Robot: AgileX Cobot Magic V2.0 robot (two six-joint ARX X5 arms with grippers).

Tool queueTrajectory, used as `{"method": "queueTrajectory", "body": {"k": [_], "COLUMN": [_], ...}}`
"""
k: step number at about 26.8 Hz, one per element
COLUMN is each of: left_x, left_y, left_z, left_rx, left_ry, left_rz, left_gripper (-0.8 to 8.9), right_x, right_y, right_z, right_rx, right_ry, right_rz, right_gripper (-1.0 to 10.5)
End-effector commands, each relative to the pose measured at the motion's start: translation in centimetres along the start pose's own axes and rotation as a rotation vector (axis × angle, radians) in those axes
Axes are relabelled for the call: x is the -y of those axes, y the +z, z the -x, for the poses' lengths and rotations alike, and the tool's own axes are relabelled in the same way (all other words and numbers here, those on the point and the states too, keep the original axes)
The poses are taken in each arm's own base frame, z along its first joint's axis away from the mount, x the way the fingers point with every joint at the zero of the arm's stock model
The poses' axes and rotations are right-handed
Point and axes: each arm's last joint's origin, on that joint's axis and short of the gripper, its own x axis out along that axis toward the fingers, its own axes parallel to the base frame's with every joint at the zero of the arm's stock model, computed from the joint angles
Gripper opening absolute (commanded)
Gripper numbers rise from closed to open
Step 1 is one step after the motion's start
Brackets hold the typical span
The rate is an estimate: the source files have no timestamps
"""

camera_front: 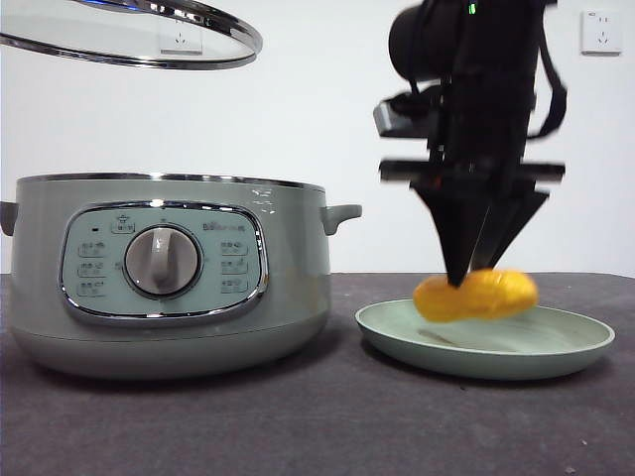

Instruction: Take the corn out from the steamer,put the corn on the plate,close the lid

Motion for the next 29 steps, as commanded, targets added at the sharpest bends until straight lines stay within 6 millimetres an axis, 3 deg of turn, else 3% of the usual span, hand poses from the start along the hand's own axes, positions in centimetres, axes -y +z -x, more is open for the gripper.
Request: {"method": "queueTrajectory", "body": {"k": [1, 7, 12, 14, 21, 29], "left_x": [-0.1, -0.1, 0.0, 0.0, 0.2, 0.7], "left_y": [0.9, 0.9, 0.9, 0.8, 0.5, -0.6], "left_z": [0.6, 0.5, 0.1, -0.2, -1.8, -5.2], "left_rx": [0.075, 0.074, 0.067, 0.062, 0.026, -0.075], "left_ry": [0.001, 0.0, -0.001, -0.004, -0.029, -0.081], "left_rz": [0.013, 0.033, 0.038, 0.037, 0.042, 0.062], "left_gripper": [-0.09, -0.09, -0.09, -0.09, -0.09, -0.09], "right_x": [-0.1, 0.0, 0.0, 0.1, 0.6, 1.3], "right_y": [-0.5, -1.6, -1.5, -1.5, -2.3, -5.0], "right_z": [-1.6, -3.1, -2.6, -1.8, 3.6, 10.8], "right_rx": [0.01, 0.006, 0.033, 0.055, 0.2, 0.406], "right_ry": [0.0, 0.0, -0.002, 0.0, 0.011, 0.023], "right_rz": [-0.014, -0.019, -0.029, -0.031, -0.054, -0.078], "right_gripper": [-0.1, 0.4, 4.0, 4.3, 4.3, 4.0]}}
